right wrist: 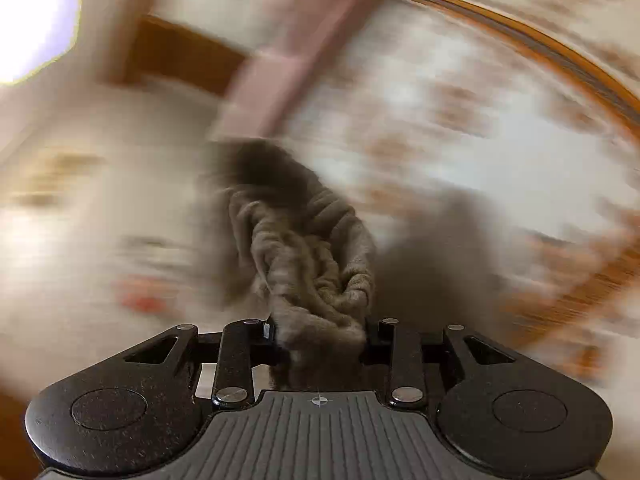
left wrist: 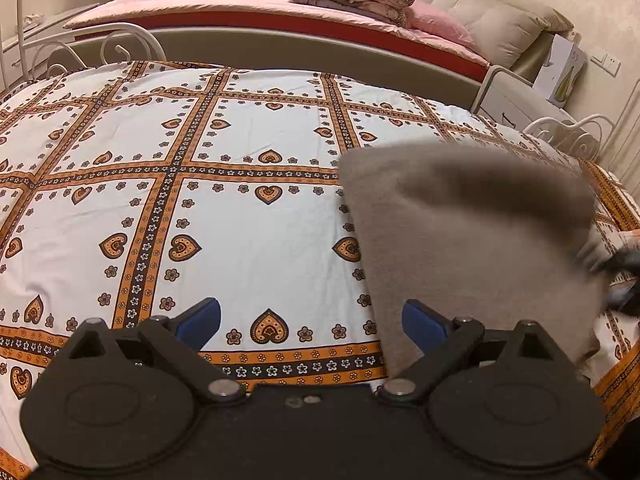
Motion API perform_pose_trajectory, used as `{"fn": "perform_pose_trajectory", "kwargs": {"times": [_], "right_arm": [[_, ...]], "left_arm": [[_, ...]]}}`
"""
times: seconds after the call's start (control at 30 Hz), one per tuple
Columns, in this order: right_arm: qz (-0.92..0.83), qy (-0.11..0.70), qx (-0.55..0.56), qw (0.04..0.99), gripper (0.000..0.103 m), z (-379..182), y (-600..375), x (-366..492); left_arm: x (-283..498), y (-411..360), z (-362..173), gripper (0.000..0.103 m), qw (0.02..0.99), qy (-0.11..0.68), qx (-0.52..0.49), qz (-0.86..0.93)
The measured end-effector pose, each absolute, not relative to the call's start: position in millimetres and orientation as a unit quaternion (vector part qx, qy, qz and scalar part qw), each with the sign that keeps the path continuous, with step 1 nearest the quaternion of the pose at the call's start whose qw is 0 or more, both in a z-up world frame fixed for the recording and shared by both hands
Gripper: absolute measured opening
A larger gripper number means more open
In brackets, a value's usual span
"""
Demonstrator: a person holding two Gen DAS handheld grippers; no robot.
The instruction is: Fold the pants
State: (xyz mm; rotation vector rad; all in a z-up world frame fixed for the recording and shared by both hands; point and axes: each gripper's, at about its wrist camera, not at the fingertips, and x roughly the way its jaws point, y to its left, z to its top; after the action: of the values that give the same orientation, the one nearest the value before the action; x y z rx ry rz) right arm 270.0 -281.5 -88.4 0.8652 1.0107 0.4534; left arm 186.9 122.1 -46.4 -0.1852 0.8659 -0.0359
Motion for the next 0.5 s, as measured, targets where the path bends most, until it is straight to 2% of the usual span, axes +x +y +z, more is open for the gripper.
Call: {"fn": "perform_pose_trajectory", "kwargs": {"times": [0.03, 0.07, 0.23, 0.37, 0.5], "right_arm": [[0.191, 0.489, 0.394, 0.754, 0.032, -103.0, -283.1, 271.5], [0.197, 0.479, 0.414, 0.749, 0.032, -105.2, -286.8, 270.2], [0.234, 0.449, 0.389, 0.77, 0.032, -79.2, -279.5, 261.6], [0.221, 0.488, 0.382, 0.753, 0.038, -92.8, -280.3, 266.4], [0.241, 0.467, 0.384, 0.759, 0.04, -78.9, -282.0, 257.0]], "left_arm": [[187.1, 120.4, -46.5, 0.091, 0.903, 0.419, -0.09, -0.018], [187.5, 118.5, -46.4, 0.091, 0.904, 0.418, -0.09, -0.019], [188.6, 105.5, -49.6, 0.091, 0.902, 0.423, -0.079, -0.034], [185.0, 96.9, -57.0, 0.092, 0.902, 0.426, -0.056, -0.032], [182.6, 102.7, -55.4, 0.09, 0.911, 0.406, -0.068, -0.014]]}}
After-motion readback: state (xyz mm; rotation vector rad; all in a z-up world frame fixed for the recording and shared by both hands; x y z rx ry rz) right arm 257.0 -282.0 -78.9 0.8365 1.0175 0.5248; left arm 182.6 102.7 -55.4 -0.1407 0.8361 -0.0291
